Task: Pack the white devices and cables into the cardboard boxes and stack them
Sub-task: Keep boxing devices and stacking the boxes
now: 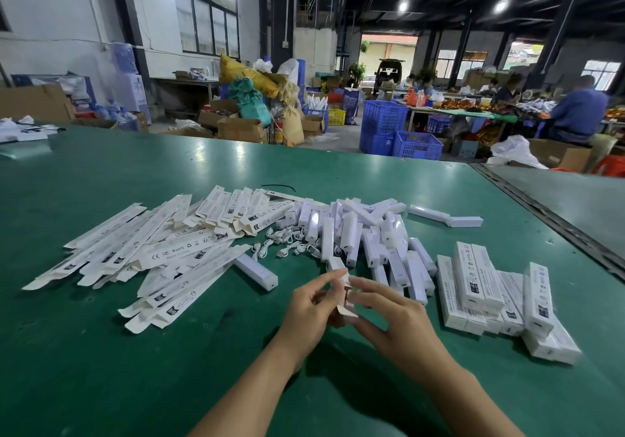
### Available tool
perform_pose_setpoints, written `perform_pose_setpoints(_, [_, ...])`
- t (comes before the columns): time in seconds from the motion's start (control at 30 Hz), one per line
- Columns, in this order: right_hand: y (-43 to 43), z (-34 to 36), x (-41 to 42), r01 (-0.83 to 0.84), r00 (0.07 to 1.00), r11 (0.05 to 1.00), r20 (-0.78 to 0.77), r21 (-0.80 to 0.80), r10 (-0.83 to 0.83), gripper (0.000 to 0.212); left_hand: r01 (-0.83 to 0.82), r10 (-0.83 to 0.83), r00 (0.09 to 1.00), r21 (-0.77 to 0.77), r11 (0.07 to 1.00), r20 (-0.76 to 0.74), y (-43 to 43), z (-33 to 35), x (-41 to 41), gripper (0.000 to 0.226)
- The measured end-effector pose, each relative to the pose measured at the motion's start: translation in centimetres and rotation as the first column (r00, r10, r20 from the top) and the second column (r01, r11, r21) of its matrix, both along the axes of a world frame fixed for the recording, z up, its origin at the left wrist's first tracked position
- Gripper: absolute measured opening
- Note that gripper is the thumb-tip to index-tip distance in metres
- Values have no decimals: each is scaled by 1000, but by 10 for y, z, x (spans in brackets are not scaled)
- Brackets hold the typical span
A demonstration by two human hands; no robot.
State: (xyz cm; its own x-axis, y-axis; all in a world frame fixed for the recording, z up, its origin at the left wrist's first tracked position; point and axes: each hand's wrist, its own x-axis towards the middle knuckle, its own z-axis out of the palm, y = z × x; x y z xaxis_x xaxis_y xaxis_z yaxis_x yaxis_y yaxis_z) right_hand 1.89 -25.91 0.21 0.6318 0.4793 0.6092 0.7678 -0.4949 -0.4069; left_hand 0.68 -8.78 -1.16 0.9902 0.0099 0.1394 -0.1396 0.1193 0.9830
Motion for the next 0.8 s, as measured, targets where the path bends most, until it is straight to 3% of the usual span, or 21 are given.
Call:
perform_pose_setpoints(0.27, [6, -1, -6, 114, 993, 986, -30, 125, -111, 14, 76, -78, 996, -48, 996, -40, 0, -4, 2, 40])
perform_pose_setpoints(0.4, [10, -2, -6, 159, 987, 973, -57, 168, -151, 8, 120, -123, 991, -62, 991, -53, 2, -5, 5, 35])
perform_pose_setpoints(0.53, [10, -3, -5, 207, 977, 951, -107, 228, -187, 23, 119, -120, 992, -24, 993, -44, 2, -6, 5, 28])
perform_pose_setpoints(0.8, [10, -4, -2, 144, 981, 970, 97, 197, -165, 16, 86, -89, 994, -41, 995, -61, 0, -5, 4, 33])
